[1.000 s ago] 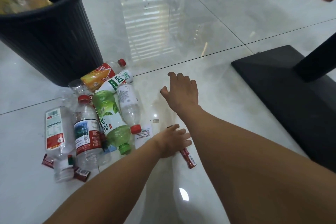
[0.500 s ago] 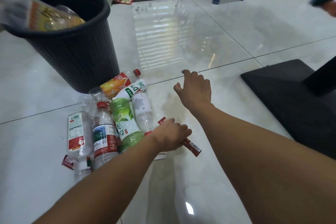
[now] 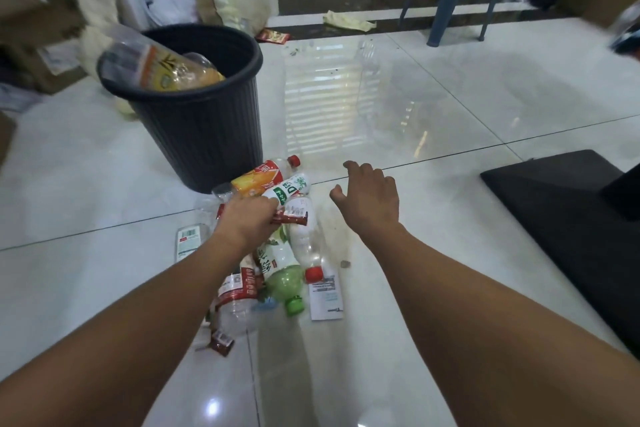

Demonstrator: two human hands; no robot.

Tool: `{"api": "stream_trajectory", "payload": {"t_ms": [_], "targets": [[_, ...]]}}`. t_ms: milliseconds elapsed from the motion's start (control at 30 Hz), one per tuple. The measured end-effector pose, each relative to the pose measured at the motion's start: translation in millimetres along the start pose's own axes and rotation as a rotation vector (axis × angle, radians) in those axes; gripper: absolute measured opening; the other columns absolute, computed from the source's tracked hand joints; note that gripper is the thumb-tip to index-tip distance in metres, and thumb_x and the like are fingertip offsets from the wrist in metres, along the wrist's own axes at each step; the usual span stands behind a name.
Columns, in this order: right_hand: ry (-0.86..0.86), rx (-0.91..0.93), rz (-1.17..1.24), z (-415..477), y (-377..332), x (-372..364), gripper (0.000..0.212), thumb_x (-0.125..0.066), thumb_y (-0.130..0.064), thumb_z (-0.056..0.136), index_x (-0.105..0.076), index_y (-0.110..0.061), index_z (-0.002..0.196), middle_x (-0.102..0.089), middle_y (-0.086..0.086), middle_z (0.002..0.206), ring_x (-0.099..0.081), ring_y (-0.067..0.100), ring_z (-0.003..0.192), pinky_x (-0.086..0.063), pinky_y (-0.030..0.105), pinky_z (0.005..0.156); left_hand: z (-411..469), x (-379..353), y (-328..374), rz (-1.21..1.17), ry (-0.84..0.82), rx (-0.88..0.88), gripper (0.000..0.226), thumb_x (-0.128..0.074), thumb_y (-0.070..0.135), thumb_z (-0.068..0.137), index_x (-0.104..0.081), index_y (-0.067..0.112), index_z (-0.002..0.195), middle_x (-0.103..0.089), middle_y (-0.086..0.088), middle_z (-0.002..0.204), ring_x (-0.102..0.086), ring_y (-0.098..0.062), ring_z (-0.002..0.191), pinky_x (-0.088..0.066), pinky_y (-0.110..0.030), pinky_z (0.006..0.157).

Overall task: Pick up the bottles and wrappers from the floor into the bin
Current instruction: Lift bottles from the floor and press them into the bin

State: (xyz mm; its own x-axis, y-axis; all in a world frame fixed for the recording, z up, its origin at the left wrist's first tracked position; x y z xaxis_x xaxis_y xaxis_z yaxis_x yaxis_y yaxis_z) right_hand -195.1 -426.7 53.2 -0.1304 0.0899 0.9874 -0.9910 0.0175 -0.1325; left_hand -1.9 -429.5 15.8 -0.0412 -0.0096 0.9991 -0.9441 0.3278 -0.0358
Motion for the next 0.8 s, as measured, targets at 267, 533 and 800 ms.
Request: {"api": "stream_trajectory", "payload": {"t_ms": [267, 533, 800], "targets": [[-0.157, 0.006, -0.014, -9, -30, -19, 0.052, -0.042, -0.041, 0.095, -0.036, -0.014, 0.139, -0.048, 0.009, 0.131, -0.046, 0.027, 0.118, -0.034, 0.037, 0.092, -10, 22, -43, -0.078, 0.126, 0.279, 0.022, -0.049, 0.037, 0.09, -0.06, 0.019, 0.095, -0.068, -0.006, 0.095, -0.063, -0.029, 0.087, -0.034, -0.031, 0.067], [-0.25, -0.053, 0.027, -4, -56, -42, 0.052, -0.048, -0.044, 0.093, -0.038, -0.011, 0.133, -0.048, 0.01, 0.128, -0.046, 0.027, 0.118, -0.035, 0.038, 0.094, -3, 29, -54, -0.154, 0.148, 0.354, 0.02, -0.053, 0.035, 0.09, -0.043, 0.019, 0.084, -0.065, -0.006, 0.091, -0.056, -0.024, 0.077, -0.034, -0.033, 0.069], [-0.282, -0.039, 0.012, -5, -66, -74, 0.054, -0.051, -0.039, 0.092, -0.035, -0.009, 0.135, -0.048, 0.011, 0.128, -0.046, 0.028, 0.118, -0.035, 0.038, 0.094, 5, 15, -55, -0.214, 0.187, 0.353, 0.02, -0.054, 0.034, 0.089, -0.042, 0.018, 0.088, -0.063, -0.008, 0.096, -0.057, -0.027, 0.083, -0.034, -0.034, 0.07]]}}
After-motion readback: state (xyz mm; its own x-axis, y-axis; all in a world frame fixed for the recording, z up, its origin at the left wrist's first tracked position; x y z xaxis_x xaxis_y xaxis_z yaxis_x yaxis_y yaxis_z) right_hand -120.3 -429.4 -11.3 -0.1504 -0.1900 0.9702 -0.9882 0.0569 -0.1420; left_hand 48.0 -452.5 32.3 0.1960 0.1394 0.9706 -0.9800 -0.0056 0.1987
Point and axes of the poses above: each hand's wrist, its own z-axis towards the middle knuckle, its own x-axis out of the back of the hand, y = z × x, the point moved 1 cm from there along z, towards the middle knuckle
